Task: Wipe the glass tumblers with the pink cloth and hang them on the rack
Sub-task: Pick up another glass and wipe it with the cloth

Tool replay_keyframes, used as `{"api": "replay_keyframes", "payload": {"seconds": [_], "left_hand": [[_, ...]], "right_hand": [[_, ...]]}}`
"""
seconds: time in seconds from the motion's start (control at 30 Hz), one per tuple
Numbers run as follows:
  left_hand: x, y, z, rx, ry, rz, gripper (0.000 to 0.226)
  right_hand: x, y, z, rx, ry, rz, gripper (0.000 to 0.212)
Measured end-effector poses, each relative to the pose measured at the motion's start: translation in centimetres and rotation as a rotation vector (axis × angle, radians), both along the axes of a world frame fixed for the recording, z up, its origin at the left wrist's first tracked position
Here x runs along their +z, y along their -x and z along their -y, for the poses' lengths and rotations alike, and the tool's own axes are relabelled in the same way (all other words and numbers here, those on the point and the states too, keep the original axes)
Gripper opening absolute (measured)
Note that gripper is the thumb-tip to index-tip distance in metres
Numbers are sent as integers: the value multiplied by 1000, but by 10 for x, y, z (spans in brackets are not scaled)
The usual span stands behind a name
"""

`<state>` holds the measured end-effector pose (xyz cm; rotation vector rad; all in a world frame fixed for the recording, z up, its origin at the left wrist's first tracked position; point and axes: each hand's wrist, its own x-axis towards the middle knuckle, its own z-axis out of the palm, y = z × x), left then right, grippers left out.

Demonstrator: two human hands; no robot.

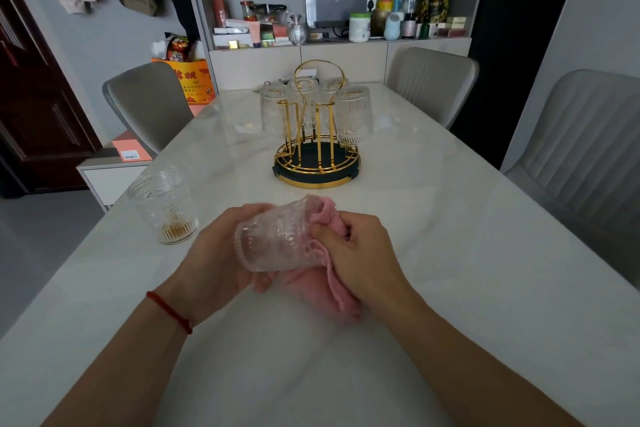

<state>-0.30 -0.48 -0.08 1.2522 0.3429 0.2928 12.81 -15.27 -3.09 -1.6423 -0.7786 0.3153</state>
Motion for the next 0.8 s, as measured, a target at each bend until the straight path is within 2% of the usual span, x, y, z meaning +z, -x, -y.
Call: {"api": "replay_keyframes", "payload": {"seconds": [0.07,0.1,0.17,0.2,0.27,0.37,0.47,0.53,0.57,0.63,0.7,0.8], "left_hand": [[-8,-3,4,148,-20,85,23],[-9,-6,6,267,-128,34,17],[-10,-12,12,390,-345,-55,27],[-10,-15,13,391,-366,-67,28],[-8,-17,15,347,-306,-109,29],[-8,-14,11,207,-219,-164,34],[-10,-9,5,64,-126,-234,51],[-9,-8,9,43,29,-151,53],[-10,-9,12,65,77,-63,46],[-15,-11,16,195,20,26,32],[-15,-16,18,340,-117,-31,26],[-13,-17,15,320,-189,-125,31]], "right_hand": [[0,2,1,10,-1,-115,36],[0,2,1,20,-2,-131,36],[4,2,2,34,-18,-110,45],[5,-1,2,30,-20,-83,52],[6,-7,4,26,-9,-19,50],[7,-13,10,62,-10,69,24],[6,-10,9,44,-25,77,21],[5,-6,6,11,-22,-1,24],[5,-5,6,-8,-23,-56,25],[6,-1,5,-25,-22,-121,26],[6,0,5,-25,-18,-50,22],[8,-5,8,28,-26,44,13]]}}
